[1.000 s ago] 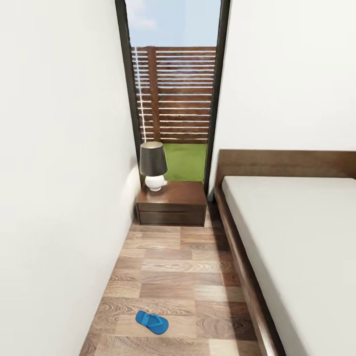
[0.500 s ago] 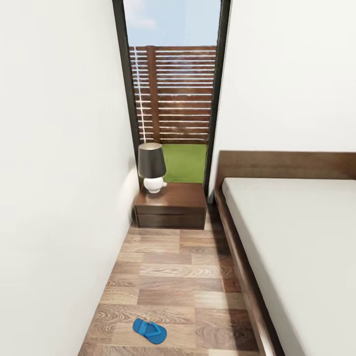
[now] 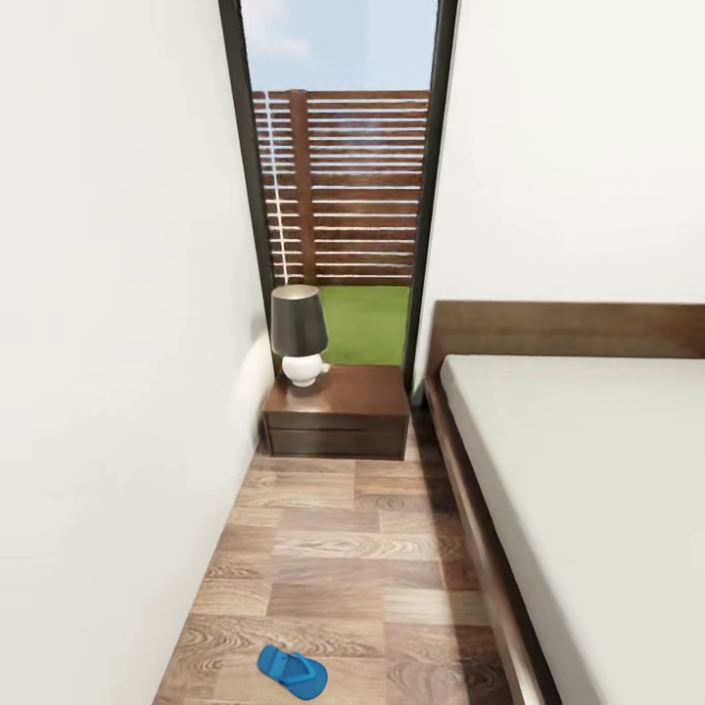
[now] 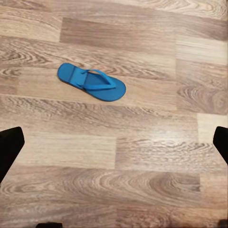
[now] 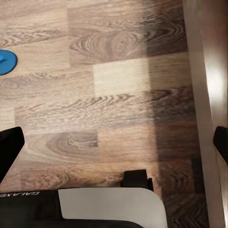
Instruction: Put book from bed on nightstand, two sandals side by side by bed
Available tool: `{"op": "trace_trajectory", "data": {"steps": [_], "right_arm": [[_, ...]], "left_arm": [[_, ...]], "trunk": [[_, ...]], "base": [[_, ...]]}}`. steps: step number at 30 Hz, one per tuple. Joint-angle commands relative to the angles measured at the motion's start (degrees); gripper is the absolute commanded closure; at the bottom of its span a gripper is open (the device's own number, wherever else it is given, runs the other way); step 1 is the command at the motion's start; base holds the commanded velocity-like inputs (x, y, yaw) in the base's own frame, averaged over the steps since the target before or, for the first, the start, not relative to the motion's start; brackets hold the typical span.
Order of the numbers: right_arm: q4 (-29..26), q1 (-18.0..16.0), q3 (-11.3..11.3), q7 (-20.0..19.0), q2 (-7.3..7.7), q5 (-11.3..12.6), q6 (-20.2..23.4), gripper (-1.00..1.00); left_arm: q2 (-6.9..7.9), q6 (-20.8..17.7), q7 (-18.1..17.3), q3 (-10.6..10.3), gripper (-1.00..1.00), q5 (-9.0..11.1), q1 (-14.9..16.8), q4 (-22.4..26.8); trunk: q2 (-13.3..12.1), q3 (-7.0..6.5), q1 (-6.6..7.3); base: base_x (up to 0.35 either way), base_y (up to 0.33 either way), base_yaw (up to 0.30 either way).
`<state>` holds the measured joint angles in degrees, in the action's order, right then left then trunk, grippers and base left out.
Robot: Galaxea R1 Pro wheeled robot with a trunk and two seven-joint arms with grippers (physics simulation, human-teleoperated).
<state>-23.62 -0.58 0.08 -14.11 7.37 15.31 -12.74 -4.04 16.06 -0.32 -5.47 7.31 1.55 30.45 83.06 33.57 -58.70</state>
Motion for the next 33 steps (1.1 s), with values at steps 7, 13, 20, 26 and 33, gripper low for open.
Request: {"op": "trace_trajectory", "data": {"steps": [7,13,20,26,33], "right_arm": [[0.1,0.0,0.0,-0.5,0.02,0.6,-0.1,-1.0],[0.1,0.0,0.0,-0.4,0.02,0.6,-0.1,-1.0],[0.1,0.0,0.0,-0.4,0.02,0.6,-0.1,-1.0],[0.1,0.0,0.0,-0.5,0.06,0.6,-0.1,-1.0],[0.1,0.0,0.0,-0.6,0.1,0.6,-0.1,-1.0]], "left_arm": [[0.04,0.2,0.0,-0.2,-1.0,0.6,0.0,0.0],[0.03,0.2,0.0,-0.2,-1.0,0.6,0.0,0.0],[0.02,0.2,0.0,-0.2,-1.0,0.6,0.0,0.0],[0.08,0.1,0.0,0.0,-1.0,0.8,0.0,0.4],[-0.4,-2.6,1.1,0.1,-1.0,5.4,0.1,11.4]], "trunk": [[0.0,0.05,-0.02],[0.0,0.05,-0.02],[0.0,0.05,-0.02],[0.0,0.05,-0.02],[0.0,0.05,-0.02]], "base": [[0.183,0.0,0.0],[0.088,0.0,0.0],[0.05,0.0,0.0],[0.003,0.0,0.0],[0.0,0.0,0.0]]}}
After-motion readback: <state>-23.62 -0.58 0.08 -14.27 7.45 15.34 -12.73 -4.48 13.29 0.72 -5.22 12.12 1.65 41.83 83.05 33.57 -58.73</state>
